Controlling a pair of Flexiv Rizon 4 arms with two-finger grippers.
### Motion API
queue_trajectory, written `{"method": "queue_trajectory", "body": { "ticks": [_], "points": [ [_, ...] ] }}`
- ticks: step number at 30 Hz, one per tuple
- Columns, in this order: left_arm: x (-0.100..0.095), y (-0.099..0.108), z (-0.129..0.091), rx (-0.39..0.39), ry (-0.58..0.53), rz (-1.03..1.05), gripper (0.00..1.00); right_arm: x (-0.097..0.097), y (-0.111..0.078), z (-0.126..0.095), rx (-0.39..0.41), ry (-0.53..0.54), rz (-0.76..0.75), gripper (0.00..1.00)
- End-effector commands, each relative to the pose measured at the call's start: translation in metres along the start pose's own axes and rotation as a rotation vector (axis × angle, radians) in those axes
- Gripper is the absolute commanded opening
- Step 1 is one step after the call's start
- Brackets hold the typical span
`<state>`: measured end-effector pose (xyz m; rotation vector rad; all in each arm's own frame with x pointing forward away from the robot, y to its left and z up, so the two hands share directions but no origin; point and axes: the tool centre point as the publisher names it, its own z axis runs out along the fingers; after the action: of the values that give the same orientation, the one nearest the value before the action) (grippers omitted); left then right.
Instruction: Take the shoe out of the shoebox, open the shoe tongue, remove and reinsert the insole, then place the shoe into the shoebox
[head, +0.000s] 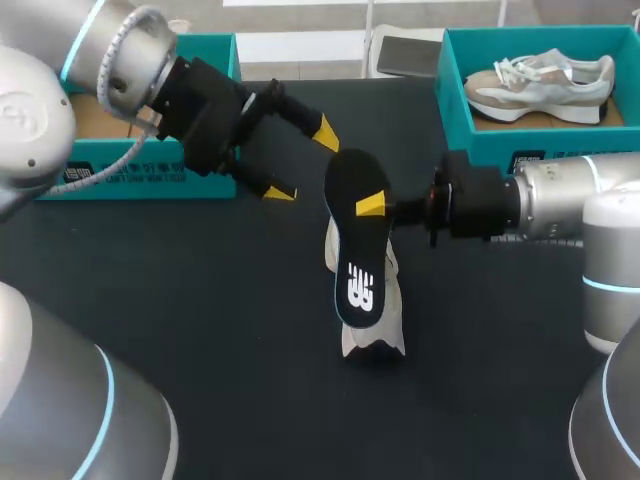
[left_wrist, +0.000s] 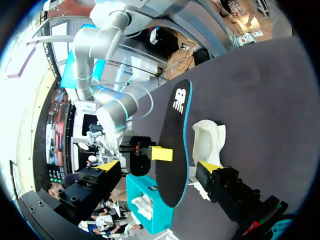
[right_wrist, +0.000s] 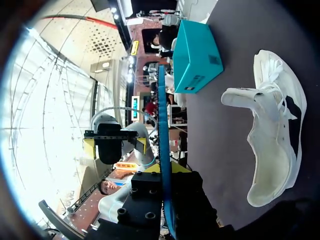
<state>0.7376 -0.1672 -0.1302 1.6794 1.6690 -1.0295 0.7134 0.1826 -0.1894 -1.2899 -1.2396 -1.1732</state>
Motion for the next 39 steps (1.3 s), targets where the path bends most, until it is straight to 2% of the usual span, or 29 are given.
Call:
{"method": "queue_trajectory", "body": {
  "ticks": [1, 7, 15, 26, 27, 30, 31, 33, 36, 39],
  "points": [
    [0.02, -0.009, 0.003, -0.11, -0.49, 0.047, 1.0, 0.004, -0.006, -0.002, -0.01, 0.0, 0.014, 0.0],
    [0.031, -0.003, 0.004, -0.178, -0.623, -0.013, 1.0, 0.008, -0.009, -0.004, -0.03, 0.012, 0.03, 0.0],
    [0.036, 0.003, 0.008, -0.22, -0.689, -0.056, 1.0, 0.016, -0.008, 0.009, -0.027, 0.034, 0.041, 0.0],
    [0.038, 0.007, 0.022, -0.227, -0.666, -0.062, 0.98, 0.013, -0.013, 0.032, -0.015, 0.052, 0.061, 0.0],
    [0.037, 0.009, 0.023, -0.228, -0.667, -0.063, 0.93, 0.013, -0.013, 0.033, -0.015, 0.052, 0.063, 0.0],
    [0.032, 0.015, 0.031, -0.236, -0.679, -0.061, 0.62, 0.012, -0.014, 0.037, -0.01, 0.053, 0.066, 0.0],
    [0.031, 0.016, 0.032, -0.238, -0.688, -0.063, 0.57, 0.012, -0.014, 0.037, -0.01, 0.053, 0.067, 0.0],
    [0.027, 0.018, 0.036, -0.238, -0.693, -0.061, 0.47, 0.012, -0.015, 0.038, -0.009, 0.053, 0.067, 0.0],
    [0.025, 0.018, 0.041, -0.234, -0.7, -0.059, 0.4, 0.012, -0.016, 0.039, -0.011, 0.052, 0.063, 0.0],
    [0.025, 0.017, 0.044, -0.23, -0.699, -0.058, 0.37, 0.013, -0.016, 0.039, -0.013, 0.051, 0.06, 0.0]
  ]
}}
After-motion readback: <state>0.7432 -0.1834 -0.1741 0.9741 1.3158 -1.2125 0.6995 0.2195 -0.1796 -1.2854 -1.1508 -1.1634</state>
